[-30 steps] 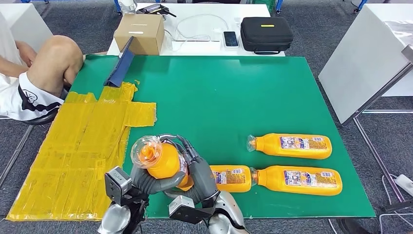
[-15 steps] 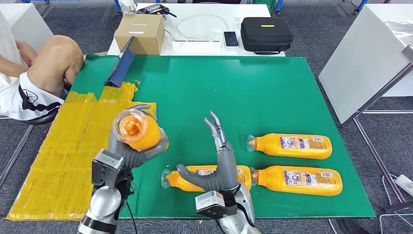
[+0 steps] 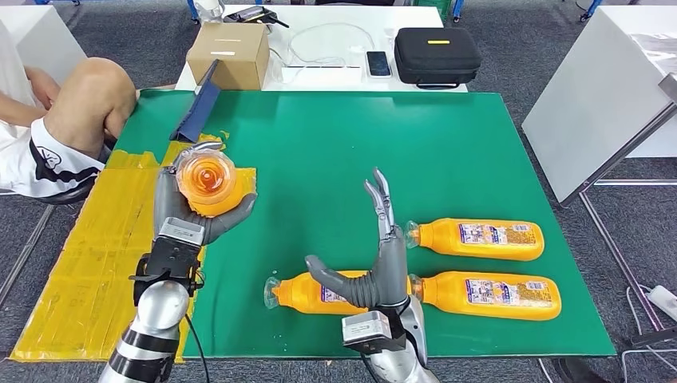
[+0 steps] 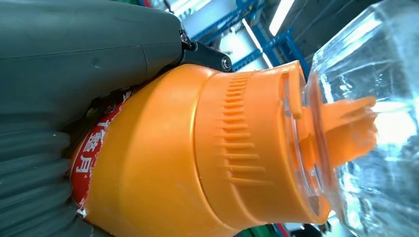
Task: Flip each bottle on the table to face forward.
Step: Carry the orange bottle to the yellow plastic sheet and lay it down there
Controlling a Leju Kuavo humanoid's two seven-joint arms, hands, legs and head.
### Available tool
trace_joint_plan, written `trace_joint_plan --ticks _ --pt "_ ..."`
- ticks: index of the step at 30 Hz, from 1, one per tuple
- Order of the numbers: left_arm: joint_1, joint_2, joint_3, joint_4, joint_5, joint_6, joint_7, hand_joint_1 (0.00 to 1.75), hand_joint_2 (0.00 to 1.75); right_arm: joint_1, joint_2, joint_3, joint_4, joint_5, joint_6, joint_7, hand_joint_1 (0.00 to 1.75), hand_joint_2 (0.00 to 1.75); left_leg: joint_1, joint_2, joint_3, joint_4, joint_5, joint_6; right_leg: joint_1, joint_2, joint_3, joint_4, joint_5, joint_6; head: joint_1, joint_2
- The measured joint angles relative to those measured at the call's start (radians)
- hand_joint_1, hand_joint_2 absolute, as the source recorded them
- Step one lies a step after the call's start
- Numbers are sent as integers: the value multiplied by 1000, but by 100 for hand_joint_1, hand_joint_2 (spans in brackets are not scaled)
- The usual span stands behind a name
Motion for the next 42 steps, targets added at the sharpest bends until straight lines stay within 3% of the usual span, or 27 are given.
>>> trace_joint_plan --ticks 5,10,18,23,30,36,42 --pt "-30 8 10 38 -200 99 40 175 175 1 -2 -3 -22 5 0 -4 0 175 0 0 0 0 0 0 0 0 0 0 0 0 0 0" --pt "-76 20 24 156 -463 185 114 175 175 6 -19 -2 -68 27 -1 6 0 175 0 0 0 0 0 0 0 0 0 0 0 0 0 0" --pt "-100 36 55 317 -634 247 173 175 175 12 -39 -3 -100 19 -3 11 0 175 0 0 0 0 0 0 0 0 0 0 0 0 0 0" --pt "-128 61 85 469 -835 315 218 175 175 10 -49 -4 -102 -12 8 0 0 175 0 0 0 0 0 0 0 0 0 0 0 0 0 0" --pt "-203 91 174 725 -913 324 282 175 175 9 -55 -4 -102 -28 11 -14 0 175 0 1 0 0 1 -1 0 1 0 1 0 0 0 0" --pt "-236 110 198 836 -978 327 338 175 175 4 -56 -2 -100 -25 14 -14 0 175 0 -1 -1 0 1 -1 0 0 0 1 0 0 0 0" --pt "-264 127 212 935 -981 329 344 175 175 -7 -56 9 -84 -20 16 -17 0 175 0 0 0 0 1 -1 0 0 0 1 0 0 0 0"
